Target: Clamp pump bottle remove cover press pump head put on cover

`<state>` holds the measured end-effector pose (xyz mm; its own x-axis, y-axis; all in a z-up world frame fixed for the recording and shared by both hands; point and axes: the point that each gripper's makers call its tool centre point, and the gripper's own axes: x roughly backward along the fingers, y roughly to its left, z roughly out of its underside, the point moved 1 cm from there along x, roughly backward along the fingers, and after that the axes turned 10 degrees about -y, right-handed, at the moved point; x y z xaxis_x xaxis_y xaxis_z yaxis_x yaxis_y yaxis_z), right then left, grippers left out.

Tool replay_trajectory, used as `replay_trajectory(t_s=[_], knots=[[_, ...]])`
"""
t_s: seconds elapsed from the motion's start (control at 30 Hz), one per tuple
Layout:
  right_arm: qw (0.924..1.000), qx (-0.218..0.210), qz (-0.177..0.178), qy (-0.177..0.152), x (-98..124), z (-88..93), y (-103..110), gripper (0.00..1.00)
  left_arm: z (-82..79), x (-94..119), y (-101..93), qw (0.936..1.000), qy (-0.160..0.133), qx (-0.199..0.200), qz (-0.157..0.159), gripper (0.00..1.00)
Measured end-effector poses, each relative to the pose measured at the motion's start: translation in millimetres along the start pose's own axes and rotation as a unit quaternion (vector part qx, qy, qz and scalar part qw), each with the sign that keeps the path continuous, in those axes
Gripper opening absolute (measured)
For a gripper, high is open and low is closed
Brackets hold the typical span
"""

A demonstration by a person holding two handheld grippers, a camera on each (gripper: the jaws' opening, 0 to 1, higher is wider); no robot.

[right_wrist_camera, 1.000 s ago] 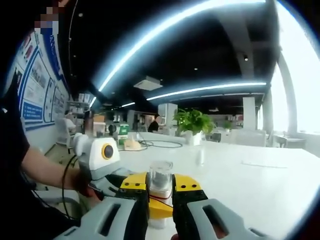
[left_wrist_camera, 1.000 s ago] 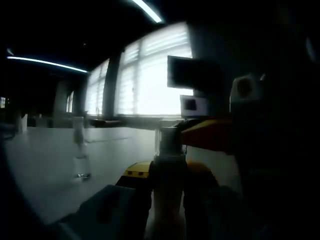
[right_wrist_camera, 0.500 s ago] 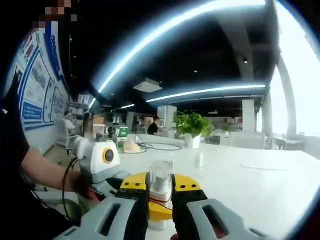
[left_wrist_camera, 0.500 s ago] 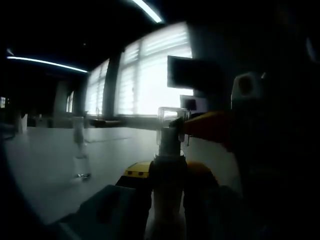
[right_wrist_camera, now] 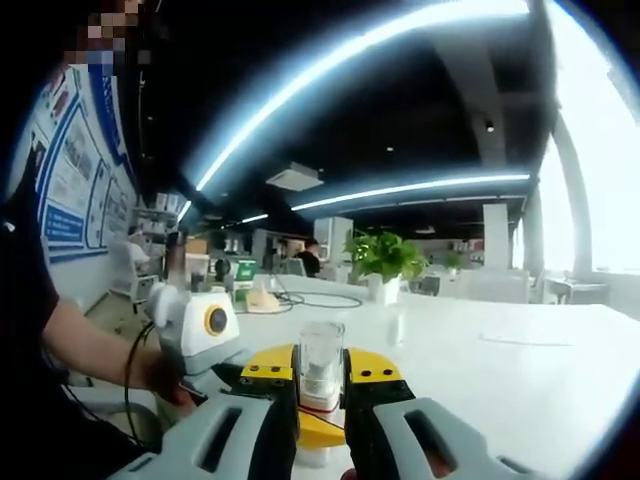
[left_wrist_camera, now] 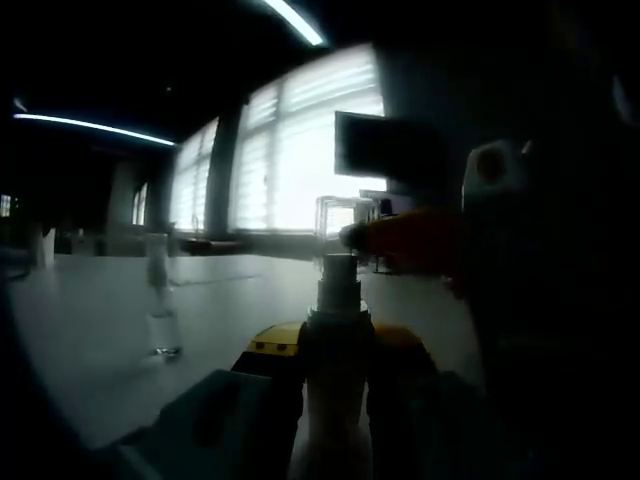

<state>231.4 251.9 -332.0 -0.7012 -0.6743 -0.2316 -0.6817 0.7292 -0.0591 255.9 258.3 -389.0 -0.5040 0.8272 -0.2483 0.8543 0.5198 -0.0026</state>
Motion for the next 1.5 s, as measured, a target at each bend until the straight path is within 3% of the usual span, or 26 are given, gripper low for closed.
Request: replay_trajectory(t_s=[0.27,0.7,1.5], knots=[[0.9999,0.003,0.007,-0.015,0.1,-10.1,-1.3,0.11,-0.3,-0.4,-0.3,1.0,0.0,0.0,0.0,0.14],[0.9986,0.01,0.043,-0.029,9.4,-20.5,-21.7,0.11,0.2,-0.6,0.5,1.0,0.0,-0.001,-0.001,0.14],[0.9867,0.011,0.162,0.002,48.0,5.0,-81.3,0.11,0.4,-0.6,1.1,1.0,0.0,-0.003,0.0,0.14]])
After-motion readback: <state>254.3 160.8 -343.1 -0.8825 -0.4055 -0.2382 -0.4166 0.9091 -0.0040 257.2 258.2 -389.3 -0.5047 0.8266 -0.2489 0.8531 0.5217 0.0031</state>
